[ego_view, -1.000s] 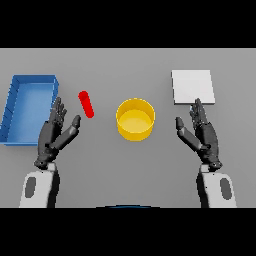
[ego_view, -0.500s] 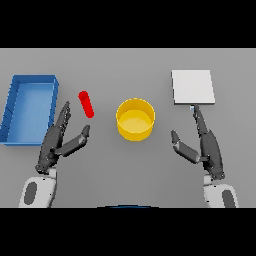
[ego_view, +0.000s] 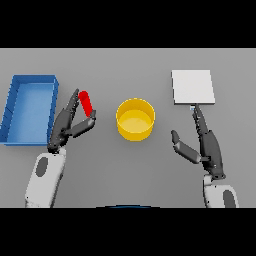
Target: Pick up the red beaker and tilt it to pour out 1 green nut into yellow bowl. Pick up the yellow bowl and place it on the metallic measuring scale.
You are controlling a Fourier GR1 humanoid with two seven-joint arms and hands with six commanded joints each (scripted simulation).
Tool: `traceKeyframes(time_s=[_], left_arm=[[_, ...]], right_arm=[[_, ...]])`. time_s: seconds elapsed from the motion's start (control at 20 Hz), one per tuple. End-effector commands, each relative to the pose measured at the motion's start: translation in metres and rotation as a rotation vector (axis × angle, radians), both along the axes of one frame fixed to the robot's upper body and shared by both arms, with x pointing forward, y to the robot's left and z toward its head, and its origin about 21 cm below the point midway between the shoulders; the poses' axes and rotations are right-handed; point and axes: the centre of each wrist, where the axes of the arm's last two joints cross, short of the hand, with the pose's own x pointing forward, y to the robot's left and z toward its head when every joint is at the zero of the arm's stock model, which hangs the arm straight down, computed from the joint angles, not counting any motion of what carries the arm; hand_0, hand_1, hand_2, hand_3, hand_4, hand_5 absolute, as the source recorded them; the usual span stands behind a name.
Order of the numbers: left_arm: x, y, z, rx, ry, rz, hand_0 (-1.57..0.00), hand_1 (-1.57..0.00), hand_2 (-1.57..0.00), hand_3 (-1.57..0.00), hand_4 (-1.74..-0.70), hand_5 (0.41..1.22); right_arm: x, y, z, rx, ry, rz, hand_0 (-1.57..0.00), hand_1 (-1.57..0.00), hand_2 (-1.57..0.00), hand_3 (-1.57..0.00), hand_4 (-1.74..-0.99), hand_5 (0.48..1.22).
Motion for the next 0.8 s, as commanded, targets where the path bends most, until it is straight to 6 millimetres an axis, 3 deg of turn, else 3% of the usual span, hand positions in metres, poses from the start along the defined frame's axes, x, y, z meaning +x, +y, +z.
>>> traceKeyframes(time_s=[0.0, 0.3, 0.75], left_arm=[[0.006, 0.002, -0.002, 0.000, 0.006, 0.010, 0.00, 0.00, 0.00, 0.00, -1.36, 0.726], [0.028, -0.003, -0.012, -0.013, 0.030, 0.001, 0.00, 0.00, 0.00, 0.00, -1.32, 0.712], [0.056, -0.008, -0.007, 0.000, 0.025, -0.021, 0.00, 0.00, 0.00, 0.00, -1.33, 0.715]], right_arm=[[-0.003, -0.002, 0.000, -0.005, -0.006, -0.001, 0.00, 0.00, 0.00, 0.00, -1.331, 0.686], [0.001, -0.002, 0.002, 0.004, -0.002, -0.009, 0.00, 0.00, 0.00, 0.00, -1.338, 0.688], [0.004, -0.004, 0.002, -0.004, 0.008, -0.016, 0.00, 0.00, 0.00, 0.00, -1.311, 0.682]])
